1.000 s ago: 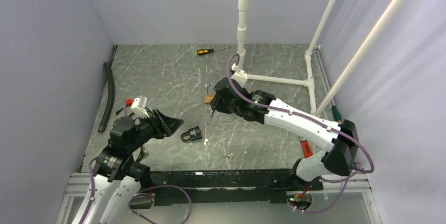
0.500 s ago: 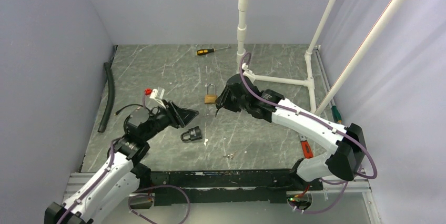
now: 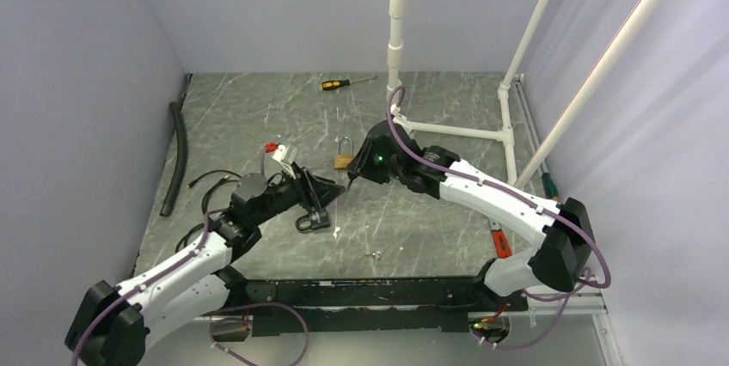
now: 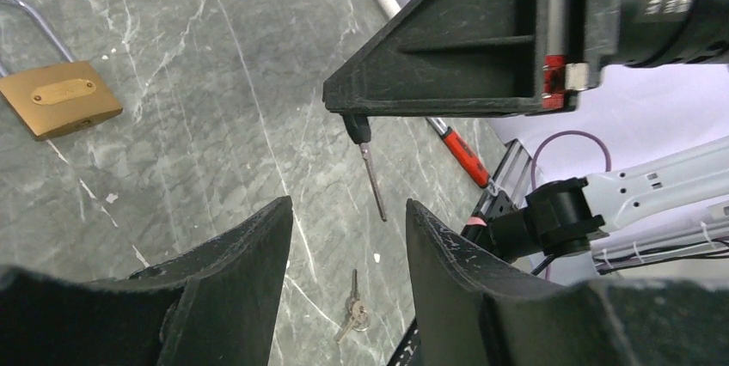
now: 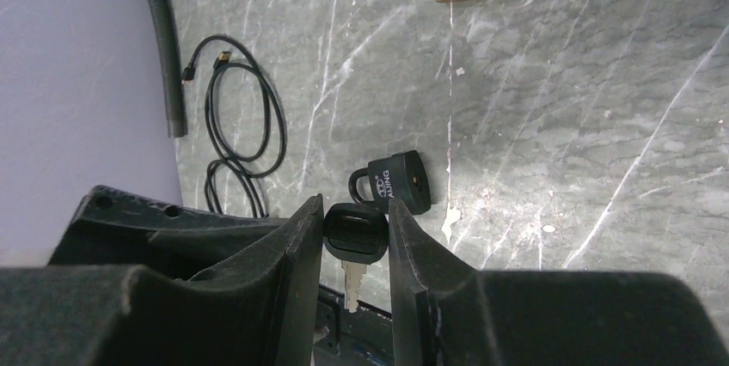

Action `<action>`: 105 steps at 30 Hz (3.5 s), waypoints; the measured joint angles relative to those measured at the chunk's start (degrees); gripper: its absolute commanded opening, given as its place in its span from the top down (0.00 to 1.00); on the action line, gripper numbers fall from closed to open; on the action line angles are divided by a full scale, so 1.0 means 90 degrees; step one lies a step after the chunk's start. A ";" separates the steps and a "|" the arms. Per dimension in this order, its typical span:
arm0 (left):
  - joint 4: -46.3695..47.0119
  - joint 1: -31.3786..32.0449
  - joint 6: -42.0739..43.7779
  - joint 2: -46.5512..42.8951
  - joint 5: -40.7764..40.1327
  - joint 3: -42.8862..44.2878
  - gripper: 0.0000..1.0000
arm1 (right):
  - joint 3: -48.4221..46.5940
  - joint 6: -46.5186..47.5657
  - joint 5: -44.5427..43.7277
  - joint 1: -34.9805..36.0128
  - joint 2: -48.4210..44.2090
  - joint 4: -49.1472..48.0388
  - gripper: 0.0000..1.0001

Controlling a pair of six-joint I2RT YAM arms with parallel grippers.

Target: Unlock with the key

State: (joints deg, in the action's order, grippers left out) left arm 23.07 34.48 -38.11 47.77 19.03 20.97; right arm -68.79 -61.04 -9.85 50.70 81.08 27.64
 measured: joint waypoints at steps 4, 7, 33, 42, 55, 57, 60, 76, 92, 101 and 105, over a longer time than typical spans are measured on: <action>0.0197 0.0243 0.0114 0.0423 -0.0117 0.0002 0.45 | 0.0000 0.0000 0.0005 0.0000 0.0015 -0.0049 0.76; 0.0338 0.0413 0.0180 0.0563 -0.0238 0.0005 0.46 | -0.0002 0.0000 0.0015 0.0000 0.0015 -0.0083 0.76; -0.1404 0.0702 0.0702 0.0556 -0.0685 0.1593 1.00 | 0.0716 0.0806 0.0214 0.0019 -0.1015 -0.0823 0.01; -0.4840 0.0702 0.1144 -0.0019 0.0053 0.3079 1.00 | 0.1987 0.2994 0.1778 -0.0075 -0.3133 -0.2278 0.01; -0.6980 0.0704 0.1494 -0.0138 0.2176 0.4148 1.00 | 0.2623 0.4396 0.5731 -0.0070 -0.3640 -0.3186 0.18; -0.7140 0.0704 0.1537 -0.0141 0.2361 0.4226 1.00 | 0.2725 0.4350 0.5991 -0.0070 -0.3648 -0.3463 0.19; -0.7206 0.0704 0.1608 -0.0148 0.2654 0.4243 1.00 | 0.2829 0.4269 0.6227 -0.0070 -0.3638 -0.3728 0.26; -0.7427 0.0702 0.1933 -0.0087 0.3186 0.4243 1.00 | 0.2829 0.3772 0.6477 0.0219 -0.2567 -0.4539 0.57; -0.7560 0.0709 0.2110 0.0138 0.3232 0.4238 1.00 | 0.2822 0.3779 0.6382 0.0420 -0.2370 -0.4561 0.73; -0.7541 0.0709 0.2132 0.0187 0.3237 0.4167 1.00 | 0.2817 0.3784 0.6292 0.0444 -0.2334 -0.4551 0.72; -0.7529 0.0709 0.2154 0.0192 0.3242 0.4146 1.00 | 0.2817 0.3789 0.6280 0.0444 -0.2336 -0.4539 0.74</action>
State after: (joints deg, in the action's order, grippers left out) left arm -44.69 40.86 -18.72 49.50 48.21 58.28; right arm -43.44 -26.94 46.68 54.70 60.05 -13.21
